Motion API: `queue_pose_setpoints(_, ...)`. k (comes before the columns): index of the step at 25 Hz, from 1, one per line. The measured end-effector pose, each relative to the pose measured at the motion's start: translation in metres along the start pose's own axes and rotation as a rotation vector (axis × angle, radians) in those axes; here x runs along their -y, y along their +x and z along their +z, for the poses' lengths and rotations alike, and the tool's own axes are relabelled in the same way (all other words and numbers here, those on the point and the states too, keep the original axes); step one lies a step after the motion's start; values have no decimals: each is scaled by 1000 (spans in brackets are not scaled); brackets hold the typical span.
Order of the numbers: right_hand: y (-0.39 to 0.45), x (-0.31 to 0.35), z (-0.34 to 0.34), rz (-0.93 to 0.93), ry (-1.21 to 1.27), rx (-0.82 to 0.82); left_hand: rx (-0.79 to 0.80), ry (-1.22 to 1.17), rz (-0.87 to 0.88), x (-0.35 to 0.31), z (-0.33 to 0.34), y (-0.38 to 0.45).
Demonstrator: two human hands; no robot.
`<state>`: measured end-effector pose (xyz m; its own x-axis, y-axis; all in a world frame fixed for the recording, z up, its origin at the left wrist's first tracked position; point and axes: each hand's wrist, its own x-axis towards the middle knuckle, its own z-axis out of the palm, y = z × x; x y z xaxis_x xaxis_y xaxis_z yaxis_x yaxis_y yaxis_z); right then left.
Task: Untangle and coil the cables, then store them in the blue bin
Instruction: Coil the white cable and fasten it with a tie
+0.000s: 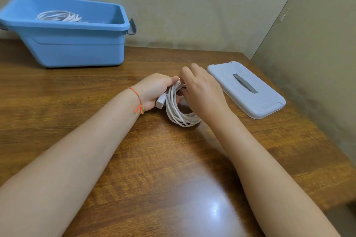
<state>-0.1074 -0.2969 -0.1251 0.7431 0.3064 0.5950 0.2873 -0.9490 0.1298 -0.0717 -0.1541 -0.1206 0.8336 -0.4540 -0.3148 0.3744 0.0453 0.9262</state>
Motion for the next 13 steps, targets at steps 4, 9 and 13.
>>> queue_pose_setpoints(4,-2,-4,0,-54,-26,31,-29,131,58,0,-4,1)
queue_pose_setpoints(9,-4,-9,4,-55,38,65,-32,92,35,1,-8,4)
queue_pose_setpoints(13,-4,-9,2,-46,118,27,-23,15,-28,0,-8,4)
